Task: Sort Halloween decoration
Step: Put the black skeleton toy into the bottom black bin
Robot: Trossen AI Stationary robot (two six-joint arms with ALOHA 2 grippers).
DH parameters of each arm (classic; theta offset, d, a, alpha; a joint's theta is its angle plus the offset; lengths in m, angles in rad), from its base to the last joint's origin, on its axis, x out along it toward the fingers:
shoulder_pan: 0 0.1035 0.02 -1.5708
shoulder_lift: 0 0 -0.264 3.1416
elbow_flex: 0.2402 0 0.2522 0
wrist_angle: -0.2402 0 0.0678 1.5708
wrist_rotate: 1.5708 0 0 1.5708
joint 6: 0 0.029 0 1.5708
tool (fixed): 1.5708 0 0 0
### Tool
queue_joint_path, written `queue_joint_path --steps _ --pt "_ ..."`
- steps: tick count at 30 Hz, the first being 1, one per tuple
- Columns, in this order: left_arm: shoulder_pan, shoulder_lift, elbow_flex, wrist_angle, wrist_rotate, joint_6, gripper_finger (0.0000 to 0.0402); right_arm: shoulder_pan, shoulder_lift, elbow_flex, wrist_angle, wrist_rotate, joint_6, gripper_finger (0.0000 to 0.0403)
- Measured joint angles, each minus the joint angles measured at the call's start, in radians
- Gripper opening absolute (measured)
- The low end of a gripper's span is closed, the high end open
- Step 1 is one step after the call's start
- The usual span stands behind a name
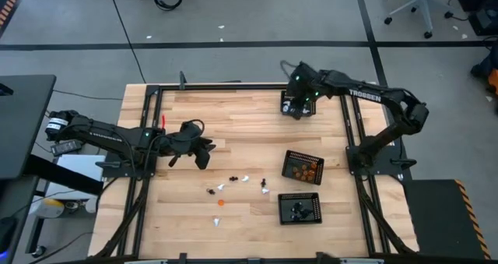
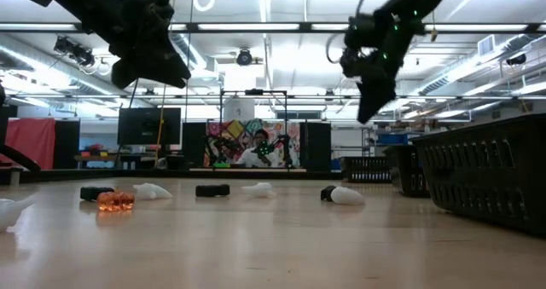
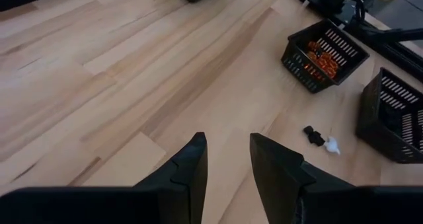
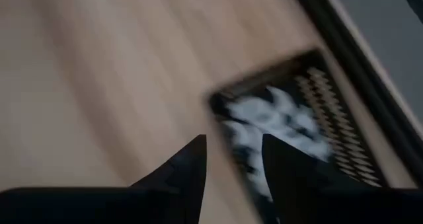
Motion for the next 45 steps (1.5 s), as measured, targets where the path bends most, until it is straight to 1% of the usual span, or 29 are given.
queue_joint_path --steps 4,8,11,15,19,22,26,31,35,41,45 --pt "0.000 0.000 0.000 0.000 0.000 0.024 0.0124 0.158 0.002 0.011 0.030 0.003 0.098 0.0150" --pt "0.001 0.000 0.000 0.000 0.000 0.026 0.0124 0.311 0.013 0.012 0.112 -0.016 0.202 0.0157" --pt "0.001 0.000 0.000 0.001 0.000 0.036 0.0124 0.420 0.020 0.013 0.192 -0.009 0.278 0.0179" --pt "0.003 0.000 0.000 0.001 0.000 0.052 0.0124 0.542 0.046 0.013 0.227 0.023 0.357 0.0221" --pt "0.005 0.000 0.000 -0.004 0.000 0.059 0.0124 0.650 0.097 0.013 0.247 0.043 0.397 0.0256" --pt "0.005 0.000 0.000 0.000 0.000 0.086 0.0124 0.722 0.145 0.013 0.270 0.079 0.415 0.0269" --pt "0.005 0.000 0.000 -0.005 0.000 0.098 0.0124 0.801 0.209 0.029 0.313 0.083 0.408 0.0270" --pt "0.005 0.000 0.000 -0.009 0.000 0.104 0.0124 0.888 0.296 0.094 0.303 0.095 0.371 0.0259" --pt "0.005 0.000 0.000 -0.008 0.000 0.136 0.0124 0.932 0.364 0.130 0.288 0.108 0.370 0.0248" --pt "0.005 0.000 0.000 -0.008 0.000 0.137 0.0124 0.961 0.466 0.204 0.186 0.110 0.492 0.0240" --pt "0.005 0.000 0.000 -0.008 0.000 0.150 0.0124 0.970 0.529 0.275 0.087 0.117 0.517 0.0239"
